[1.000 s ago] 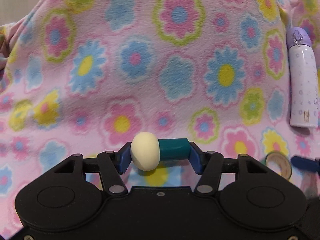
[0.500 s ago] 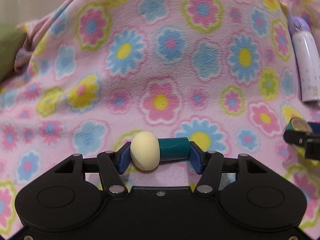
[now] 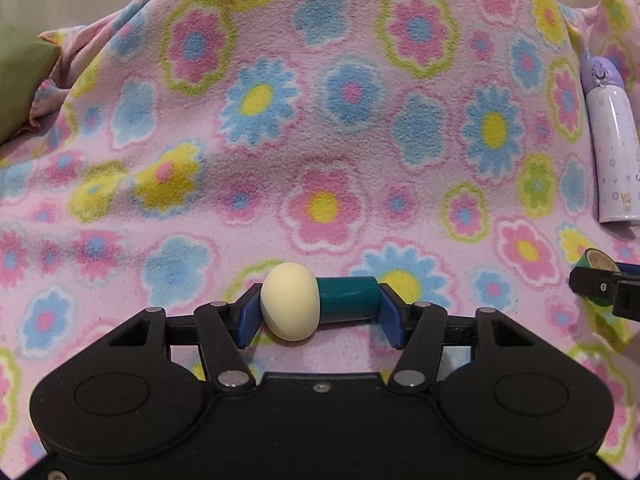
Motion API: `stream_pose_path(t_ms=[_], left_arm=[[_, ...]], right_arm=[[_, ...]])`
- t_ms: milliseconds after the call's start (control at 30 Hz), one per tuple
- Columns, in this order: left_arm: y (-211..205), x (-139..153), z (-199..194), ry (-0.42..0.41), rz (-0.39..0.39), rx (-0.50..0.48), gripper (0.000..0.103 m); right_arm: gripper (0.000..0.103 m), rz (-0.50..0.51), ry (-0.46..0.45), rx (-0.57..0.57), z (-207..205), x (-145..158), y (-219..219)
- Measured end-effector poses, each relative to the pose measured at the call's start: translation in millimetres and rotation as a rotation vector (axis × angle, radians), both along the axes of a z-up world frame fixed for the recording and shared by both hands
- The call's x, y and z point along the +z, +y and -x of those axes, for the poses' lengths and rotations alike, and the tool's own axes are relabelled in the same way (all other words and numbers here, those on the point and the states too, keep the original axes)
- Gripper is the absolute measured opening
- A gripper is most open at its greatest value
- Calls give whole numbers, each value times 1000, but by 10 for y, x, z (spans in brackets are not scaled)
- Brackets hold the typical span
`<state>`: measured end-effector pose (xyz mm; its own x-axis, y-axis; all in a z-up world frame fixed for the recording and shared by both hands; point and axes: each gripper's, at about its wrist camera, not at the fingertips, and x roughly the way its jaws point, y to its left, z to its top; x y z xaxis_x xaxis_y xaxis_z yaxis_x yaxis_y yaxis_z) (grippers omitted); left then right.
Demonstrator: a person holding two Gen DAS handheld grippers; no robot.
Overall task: Organize soft objects
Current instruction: 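Carry the sponge to the basket with the left tool while the right tool carries the green tape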
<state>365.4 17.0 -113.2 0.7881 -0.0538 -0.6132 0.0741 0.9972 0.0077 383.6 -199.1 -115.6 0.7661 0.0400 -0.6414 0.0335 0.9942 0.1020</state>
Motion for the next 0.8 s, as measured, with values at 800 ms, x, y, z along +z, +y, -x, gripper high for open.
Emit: stream_pose_path(t_ms=[800], left_arm=[[-99,24,17,9,-76,15,56]], right_arm=[[48,-17,6,-8,12,4,-22]])
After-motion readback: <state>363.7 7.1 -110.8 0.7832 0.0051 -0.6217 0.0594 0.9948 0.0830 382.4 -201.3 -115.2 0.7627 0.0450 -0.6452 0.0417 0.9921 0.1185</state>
